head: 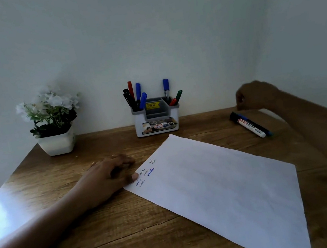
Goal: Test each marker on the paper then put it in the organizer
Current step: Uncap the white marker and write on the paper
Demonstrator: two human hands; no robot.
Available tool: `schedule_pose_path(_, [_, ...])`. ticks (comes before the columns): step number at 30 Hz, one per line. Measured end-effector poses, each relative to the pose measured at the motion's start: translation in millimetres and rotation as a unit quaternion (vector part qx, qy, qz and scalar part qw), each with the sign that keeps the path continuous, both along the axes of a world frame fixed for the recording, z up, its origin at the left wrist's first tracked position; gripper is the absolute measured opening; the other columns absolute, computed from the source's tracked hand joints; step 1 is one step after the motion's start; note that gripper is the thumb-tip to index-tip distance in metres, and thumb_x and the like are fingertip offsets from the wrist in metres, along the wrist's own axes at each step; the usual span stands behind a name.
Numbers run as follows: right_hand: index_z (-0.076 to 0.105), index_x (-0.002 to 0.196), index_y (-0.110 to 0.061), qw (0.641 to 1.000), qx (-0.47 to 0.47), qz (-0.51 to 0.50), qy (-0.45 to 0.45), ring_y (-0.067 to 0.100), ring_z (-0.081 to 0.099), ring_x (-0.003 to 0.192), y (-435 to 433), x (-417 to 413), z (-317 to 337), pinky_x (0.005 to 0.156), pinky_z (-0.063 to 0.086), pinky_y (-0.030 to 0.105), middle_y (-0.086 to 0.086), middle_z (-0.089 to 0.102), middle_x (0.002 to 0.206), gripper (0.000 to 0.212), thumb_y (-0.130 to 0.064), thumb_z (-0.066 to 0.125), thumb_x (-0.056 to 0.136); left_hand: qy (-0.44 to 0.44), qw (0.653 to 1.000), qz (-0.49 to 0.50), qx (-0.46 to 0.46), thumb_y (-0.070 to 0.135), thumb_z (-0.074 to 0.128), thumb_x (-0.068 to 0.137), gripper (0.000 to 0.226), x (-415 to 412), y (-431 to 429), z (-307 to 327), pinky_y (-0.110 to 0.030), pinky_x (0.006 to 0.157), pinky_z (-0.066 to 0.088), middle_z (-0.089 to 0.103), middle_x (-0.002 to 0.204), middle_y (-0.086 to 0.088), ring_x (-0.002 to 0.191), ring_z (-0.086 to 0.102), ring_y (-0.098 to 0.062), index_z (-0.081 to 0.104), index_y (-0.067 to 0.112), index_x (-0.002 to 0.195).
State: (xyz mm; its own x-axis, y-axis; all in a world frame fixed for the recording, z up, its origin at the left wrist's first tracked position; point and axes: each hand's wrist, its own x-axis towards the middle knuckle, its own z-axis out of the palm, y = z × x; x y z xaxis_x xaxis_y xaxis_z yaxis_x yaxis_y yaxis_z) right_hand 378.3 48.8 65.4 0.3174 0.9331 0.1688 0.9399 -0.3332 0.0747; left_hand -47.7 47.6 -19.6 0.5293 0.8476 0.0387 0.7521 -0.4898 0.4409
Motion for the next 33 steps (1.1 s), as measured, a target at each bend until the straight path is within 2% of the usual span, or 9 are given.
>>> schedule_pose_path(2, [0.068, 0.096, -0.016, 0.999, -0.022, -0.038, 0.008, 0.024, 0.061, 0.088, -7.1, 11.5, -24.1, 0.072, 0.05, 0.032, 0.008, 0.065, 0.098, 0.026, -0.037, 0.068, 0.081, 0.003, 1.0, 0.002, -0.003, 0.055, 0.054, 0.083, 0.053, 0.6, -0.4, 0.3, -0.039, 0.112, 0.029, 0.034, 0.149, 0.013, 0.134, 0.036, -0.013, 0.043, 0.041, 0.133])
schedule_pose_path(5, [0.068, 0.096, -0.013, 0.997, -0.031, -0.069, 0.024, 0.021, 0.061, 0.079, -10.4, 18.5, -42.0, 0.066, 0.049, 0.029, 0.007, 0.066, 0.088, 0.038, -0.047, 0.069, 0.078, 0.006, 1.0, 0.007, -0.003, 0.054, 0.054, 0.084, 0.053, 1.4, -1.8, 1.1, -0.038, 0.112, 0.027, 0.032, 0.151, 0.013, 0.136, 0.034, -0.013, 0.043, 0.041, 0.134])
schedule_pose_path(15, [0.064, 0.095, -0.004, 0.992, -0.055, -0.077, 0.084, 0.016, 0.054, 0.065, -10.4, 7.8, -47.1, 0.056, 0.039, 0.026, 0.003, 0.055, 0.07, 0.041, -0.04, 0.068, 0.078, 0.006, 1.0, 0.004, -0.002, 0.052, 0.054, 0.085, 0.052, 2.5, -3.1, 2.4, -0.036, 0.109, 0.029, 0.032, 0.151, 0.012, 0.135, 0.035, -0.013, 0.042, 0.039, 0.134])
schedule_pose_path(18, [0.066, 0.087, -0.008, 0.992, -0.026, -0.007, 0.123, 0.018, 0.054, 0.071, -23.1, -19.3, -24.9, 0.055, 0.035, 0.027, 0.007, 0.059, 0.078, 0.03, -0.038, 0.061, 0.083, 0.004, 1.0, -0.002, 0.002, 0.052, 0.053, 0.085, 0.052, 2.5, -2.9, 2.5, -0.036, 0.109, 0.029, 0.032, 0.151, 0.012, 0.135, 0.035, -0.013, 0.042, 0.04, 0.134])
schedule_pose_path(22, [0.056, 0.088, -0.022, 0.972, 0.034, 0.181, 0.144, 0.016, 0.055, 0.075, -59.2, -88.8, 11.9, 0.064, 0.041, 0.031, -0.002, 0.06, 0.082, 0.014, -0.035, 0.062, 0.085, -0.021, 1.0, 0.01, -0.005, 0.059, 0.05, 0.08, 0.059, 1.9, -6.0, 2.5, -0.034, 0.103, 0.034, 0.039, 0.146, 0.012, 0.128, 0.042, -0.011, 0.04, 0.04, 0.135])
schedule_pose_path(25, [0.048, 0.087, -0.022, 0.951, 0.022, 0.294, 0.089, 0.009, 0.049, 0.063, -83.7, -146.2, 19.3, 0.056, 0.036, 0.02, -0.011, 0.052, 0.07, 0.018, -0.036, 0.06, 0.088, -0.138, 0.99, 0.01, 0.028, 0.064, 0.046, 0.073, 0.061, -1.5, -14.5, 3.5, -0.028, 0.092, 0.036, 0.04, 0.131, 0.023, 0.119, 0.041, -0.002, 0.038, 0.047, 0.132])
schedule_pose_path(28, [0.039, 0.087, -0.026, 0.936, -0.018, 0.352, 0.025, 0.004, 0.041, 0.06, -93.6, -184.3, 10.9, 0.05, 0.03, 0.018, -0.012, 0.043, 0.07, 0.019, -0.034, 0.055, 0.092, -0.155, 0.982, -0.047, 0.096, 0.079, 0.036, 0.075, 0.061, -4.6, -22.3, 4.0, -0.021, 0.081, 0.039, 0.041, 0.123, 0.031, 0.108, 0.041, 0.015, 0.034, 0.052, 0.131])
schedule_pose_path(30, [0.035, 0.089, -0.028, 0.926, -0.024, 0.377, -0.012, 0.004, 0.039, 0.062, -95.7, -195.1, 5.3, 0.052, 0.027, 0.017, -0.014, 0.038, 0.073, 0.019, -0.034, 0.052, 0.094, -0.143, 0.977, -0.068, 0.139, 0.084, 0.026, 0.072, 0.06, -5.4, -24.7, 3.4, -0.018, 0.07, 0.039, 0.05, 0.109, 0.029, 0.095, 0.048, 0.014, 0.033, 0.058, 0.125])
schedule_pose_path(33, [0.03, 0.092, -0.028, 0.92, -0.017, 0.391, -0.02, 0.002, 0.035, 0.061, -96.3, -199.7, 4.3, 0.051, 0.025, 0.017, -0.016, 0.031, 0.072, 0.02, -0.032, 0.05, 0.096, -0.157, 0.972, -0.071, 0.162, 0.076, 0.028, 0.079, 0.045, -5.0, -25.7, 2.9, -0.018, 0.063, 0.042, 0.06, 0.101, 0.021, 0.092, 0.055, 0.004, 0.042, 0.058, 0.117])
